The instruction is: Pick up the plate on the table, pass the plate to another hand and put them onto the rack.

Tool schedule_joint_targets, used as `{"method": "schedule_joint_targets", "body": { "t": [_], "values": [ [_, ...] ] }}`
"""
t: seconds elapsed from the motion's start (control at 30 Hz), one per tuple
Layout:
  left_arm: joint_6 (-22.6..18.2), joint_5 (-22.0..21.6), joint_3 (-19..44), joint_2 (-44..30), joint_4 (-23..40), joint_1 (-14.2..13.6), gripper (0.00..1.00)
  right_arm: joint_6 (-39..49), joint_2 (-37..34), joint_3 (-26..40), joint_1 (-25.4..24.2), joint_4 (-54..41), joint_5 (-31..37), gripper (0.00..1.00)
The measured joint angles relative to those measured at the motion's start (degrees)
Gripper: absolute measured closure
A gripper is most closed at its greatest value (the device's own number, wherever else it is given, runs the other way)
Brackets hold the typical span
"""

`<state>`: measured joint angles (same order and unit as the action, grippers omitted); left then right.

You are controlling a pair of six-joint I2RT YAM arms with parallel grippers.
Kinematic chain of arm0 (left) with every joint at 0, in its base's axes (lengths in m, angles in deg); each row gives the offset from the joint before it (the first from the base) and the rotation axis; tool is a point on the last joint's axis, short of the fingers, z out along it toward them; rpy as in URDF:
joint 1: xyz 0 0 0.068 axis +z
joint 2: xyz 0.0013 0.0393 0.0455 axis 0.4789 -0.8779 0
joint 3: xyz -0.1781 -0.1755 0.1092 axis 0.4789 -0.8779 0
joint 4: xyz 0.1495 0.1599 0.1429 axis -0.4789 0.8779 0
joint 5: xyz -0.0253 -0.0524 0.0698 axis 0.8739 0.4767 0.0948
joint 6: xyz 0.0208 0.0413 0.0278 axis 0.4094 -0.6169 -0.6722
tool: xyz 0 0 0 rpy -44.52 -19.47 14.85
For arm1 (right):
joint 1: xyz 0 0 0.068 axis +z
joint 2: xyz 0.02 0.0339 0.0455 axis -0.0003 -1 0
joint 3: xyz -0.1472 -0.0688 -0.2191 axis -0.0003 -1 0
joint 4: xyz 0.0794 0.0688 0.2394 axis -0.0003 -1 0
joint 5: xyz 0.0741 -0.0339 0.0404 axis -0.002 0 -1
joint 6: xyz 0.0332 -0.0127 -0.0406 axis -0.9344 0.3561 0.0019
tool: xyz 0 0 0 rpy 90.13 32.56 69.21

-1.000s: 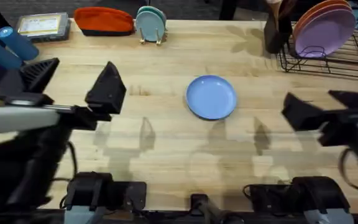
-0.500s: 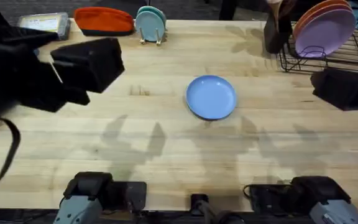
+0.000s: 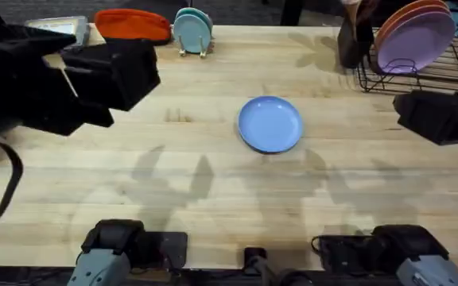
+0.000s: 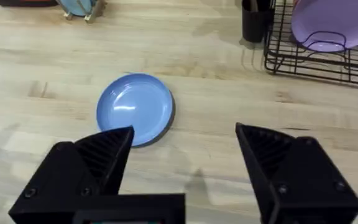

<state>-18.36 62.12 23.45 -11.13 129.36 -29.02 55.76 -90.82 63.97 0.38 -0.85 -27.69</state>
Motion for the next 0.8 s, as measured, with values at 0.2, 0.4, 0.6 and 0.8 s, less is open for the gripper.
{"method": "schedule_joint_targets", "body": {
  "t": [0.2, 0.4, 0.6, 0.8],
  "values": [
    [0.24, 0.45, 0.07, -1.96, 2.88, 0.0, 0.006, 0.0, 0.0, 0.0, 0.0, 0.0, -0.05, 0.003],
    [1.22, 0.67, 0.09, -8.87, 4.46, -0.19, 0.006, 0.0, 0.0, 0.0, 0.01, 0.0, -0.05, 0.003],
    [2.25, 0.34, 0.09, -18.84, 3.9, -8.57, 0.006, 0.0, 0.0, 0.0, 0.0, 0.0, -0.05, 0.003],
    [4.07, -2.06, 0.09, -29.16, -1.71, -21.05, 0.006, 0.0, 0.0, 0.0, 0.02, 0.0, -0.05, 0.003]
  ]
}}
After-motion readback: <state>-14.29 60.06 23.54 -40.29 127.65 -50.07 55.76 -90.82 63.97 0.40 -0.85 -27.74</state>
